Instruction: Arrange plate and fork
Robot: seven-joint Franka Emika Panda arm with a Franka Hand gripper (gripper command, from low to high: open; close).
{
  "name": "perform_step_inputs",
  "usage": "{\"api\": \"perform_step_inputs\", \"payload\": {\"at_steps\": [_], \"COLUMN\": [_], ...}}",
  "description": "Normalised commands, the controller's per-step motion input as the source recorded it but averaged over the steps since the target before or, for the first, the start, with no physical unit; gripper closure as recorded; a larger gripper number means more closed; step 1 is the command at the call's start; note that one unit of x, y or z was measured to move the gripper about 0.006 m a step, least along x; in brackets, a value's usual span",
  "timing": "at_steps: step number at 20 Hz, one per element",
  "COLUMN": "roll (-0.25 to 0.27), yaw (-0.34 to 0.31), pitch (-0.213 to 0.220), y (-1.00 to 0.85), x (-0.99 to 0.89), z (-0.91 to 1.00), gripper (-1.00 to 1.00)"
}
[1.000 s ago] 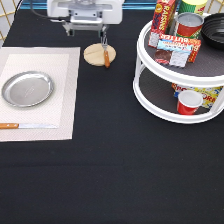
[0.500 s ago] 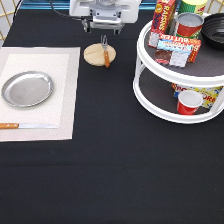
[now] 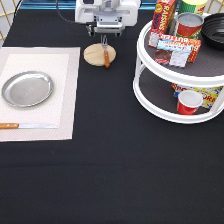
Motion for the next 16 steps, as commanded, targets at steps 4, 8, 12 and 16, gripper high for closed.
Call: {"api": "perform_step_inputs", "payload": {"at_steps": [4,8,12,16], "roll": [0.041,0.049,0.047,0.017], "yaw": [0.076,0.048,0.02,0.0], "pitch": [-0.047,-0.004,0.0,0.0], "y": [-0.07,-0.17,-0.26,-0.2], "x": [0.15,0.4,0.27,0.18], "z": [-0.07,0.0,-0.15,-0.19], "gripper": [-1.0,-1.0,-1.0,-1.0]}}
